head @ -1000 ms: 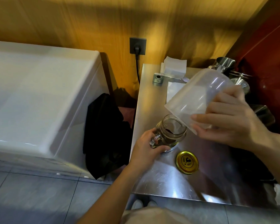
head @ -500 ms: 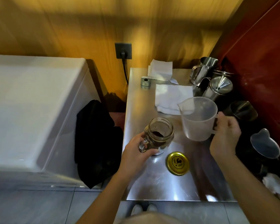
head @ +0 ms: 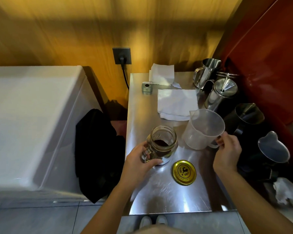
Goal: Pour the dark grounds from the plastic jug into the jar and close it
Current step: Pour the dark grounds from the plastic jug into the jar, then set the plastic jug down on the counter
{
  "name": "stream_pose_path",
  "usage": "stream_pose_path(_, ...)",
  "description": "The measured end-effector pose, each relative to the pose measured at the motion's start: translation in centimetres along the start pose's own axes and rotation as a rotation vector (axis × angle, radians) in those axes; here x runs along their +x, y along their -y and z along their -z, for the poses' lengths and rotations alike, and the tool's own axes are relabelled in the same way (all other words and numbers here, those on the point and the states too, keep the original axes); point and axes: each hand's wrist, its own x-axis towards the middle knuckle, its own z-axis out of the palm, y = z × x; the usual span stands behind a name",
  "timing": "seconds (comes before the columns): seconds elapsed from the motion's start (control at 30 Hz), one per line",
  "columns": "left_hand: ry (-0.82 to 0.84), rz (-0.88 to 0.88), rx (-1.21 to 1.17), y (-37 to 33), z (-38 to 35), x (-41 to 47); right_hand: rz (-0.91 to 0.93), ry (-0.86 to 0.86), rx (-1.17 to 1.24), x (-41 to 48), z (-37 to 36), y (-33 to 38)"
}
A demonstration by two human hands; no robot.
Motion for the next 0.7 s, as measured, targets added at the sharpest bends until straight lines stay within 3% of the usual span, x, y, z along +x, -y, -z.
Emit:
stream_pose_path(0.37, 0.005, 0.0, -0.086, 0.3, -0.1, 0.0, 0.064, -0.014, -0.224, -0.3, 1.1, 0.0)
stream_pose_path(0.57, 0.038, 0.032, -0.144, 0.9, 0.1, 0.3, 0.287, -0.038, -0.37, -2.3, 1.6, 1.2)
stream_pose_path(0.7, 0.084, 0.025, -0.164, 0.9, 0.7, 0.8, 0.41, 0.156, -0.463, -4.7, 2.5, 0.9)
